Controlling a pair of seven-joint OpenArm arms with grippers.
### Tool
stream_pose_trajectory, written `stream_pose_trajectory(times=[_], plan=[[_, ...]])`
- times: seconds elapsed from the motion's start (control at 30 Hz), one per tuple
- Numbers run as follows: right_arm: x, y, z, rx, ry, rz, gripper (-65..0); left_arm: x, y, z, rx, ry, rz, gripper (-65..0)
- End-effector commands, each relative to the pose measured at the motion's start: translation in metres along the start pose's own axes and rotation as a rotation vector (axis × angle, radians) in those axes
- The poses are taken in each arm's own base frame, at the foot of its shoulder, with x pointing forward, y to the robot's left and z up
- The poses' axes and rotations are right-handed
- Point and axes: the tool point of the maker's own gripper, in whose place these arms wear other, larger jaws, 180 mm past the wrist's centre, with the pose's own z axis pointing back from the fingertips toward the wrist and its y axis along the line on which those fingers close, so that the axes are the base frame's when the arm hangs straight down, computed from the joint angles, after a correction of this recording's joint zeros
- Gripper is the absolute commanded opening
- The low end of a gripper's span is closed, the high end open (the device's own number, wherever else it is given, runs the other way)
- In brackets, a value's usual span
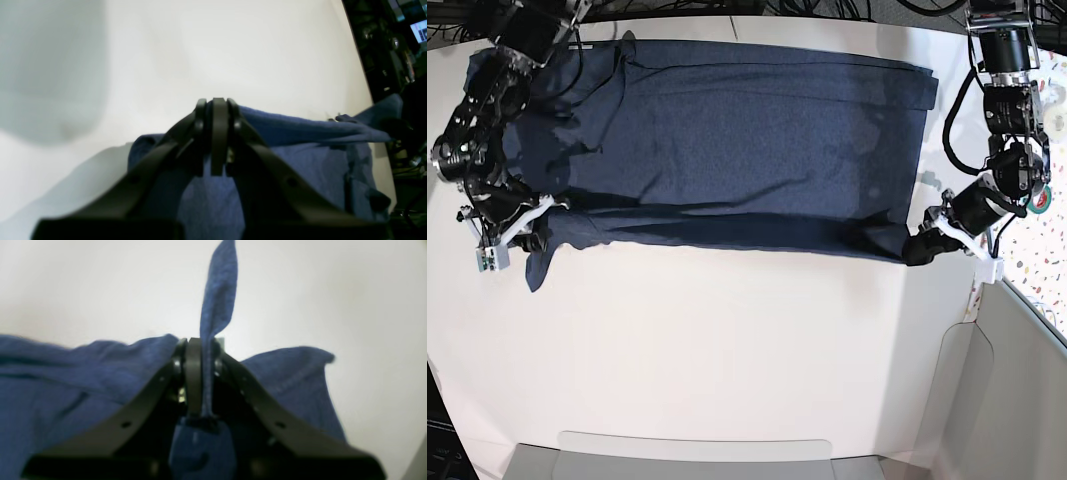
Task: Layout the t-shirt on the table in an organized manner, then fold the t-shirt properly
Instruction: 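Lift the grasped edge with both grippers and fold it over the shirt body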
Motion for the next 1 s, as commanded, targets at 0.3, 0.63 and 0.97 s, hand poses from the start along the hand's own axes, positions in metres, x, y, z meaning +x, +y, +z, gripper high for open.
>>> stream_pose_trajectory(times=[0.3, 0.63, 0.97], plan=[[-0.031, 0.005, 0.019, 0.010, 0.044, 0.025, -63.0, -0.016, 0.008, 0.012, 0.016, 0.014, 0.010, -65.0], [-0.053, 0.005, 0.023, 0.008, 0.099, 0.022, -62.9, -0.040, 0.023, 0.024, 0.059, 0.073, 0.021, -65.0], [-0.057, 0.003, 0.024, 0.004, 0.109, 0.016, -62.8, -0.057, 0.027, 0.028, 0.070, 0.105, 0.040, -65.0]])
